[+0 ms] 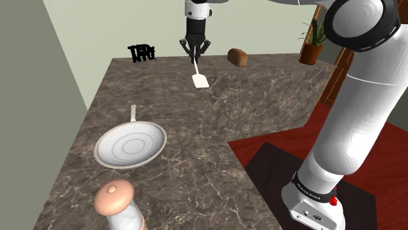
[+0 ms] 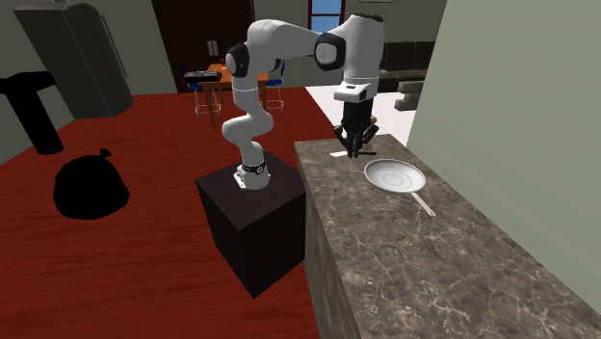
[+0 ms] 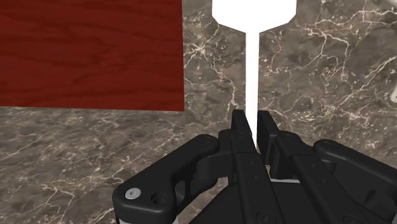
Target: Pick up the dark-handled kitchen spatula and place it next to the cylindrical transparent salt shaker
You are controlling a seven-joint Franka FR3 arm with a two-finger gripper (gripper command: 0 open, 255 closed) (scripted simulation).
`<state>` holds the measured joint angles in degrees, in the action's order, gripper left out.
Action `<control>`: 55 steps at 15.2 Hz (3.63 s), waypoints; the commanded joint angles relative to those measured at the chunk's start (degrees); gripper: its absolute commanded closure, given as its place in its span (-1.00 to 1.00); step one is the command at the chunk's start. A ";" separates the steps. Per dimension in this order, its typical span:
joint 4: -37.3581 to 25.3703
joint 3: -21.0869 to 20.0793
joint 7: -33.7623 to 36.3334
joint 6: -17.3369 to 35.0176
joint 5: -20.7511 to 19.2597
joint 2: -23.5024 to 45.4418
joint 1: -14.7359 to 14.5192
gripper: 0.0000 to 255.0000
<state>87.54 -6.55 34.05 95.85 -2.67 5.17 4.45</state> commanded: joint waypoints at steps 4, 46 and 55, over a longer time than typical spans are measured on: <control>10.78 -2.26 4.70 2.04 0.83 -8.62 -2.36 1.00; 38.00 -27.41 39.89 6.32 14.60 -33.46 -18.22 1.00; 44.33 -28.93 40.11 13.28 15.30 -32.84 -18.52 1.00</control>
<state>131.19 -35.34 74.18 108.33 12.58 -27.77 -14.07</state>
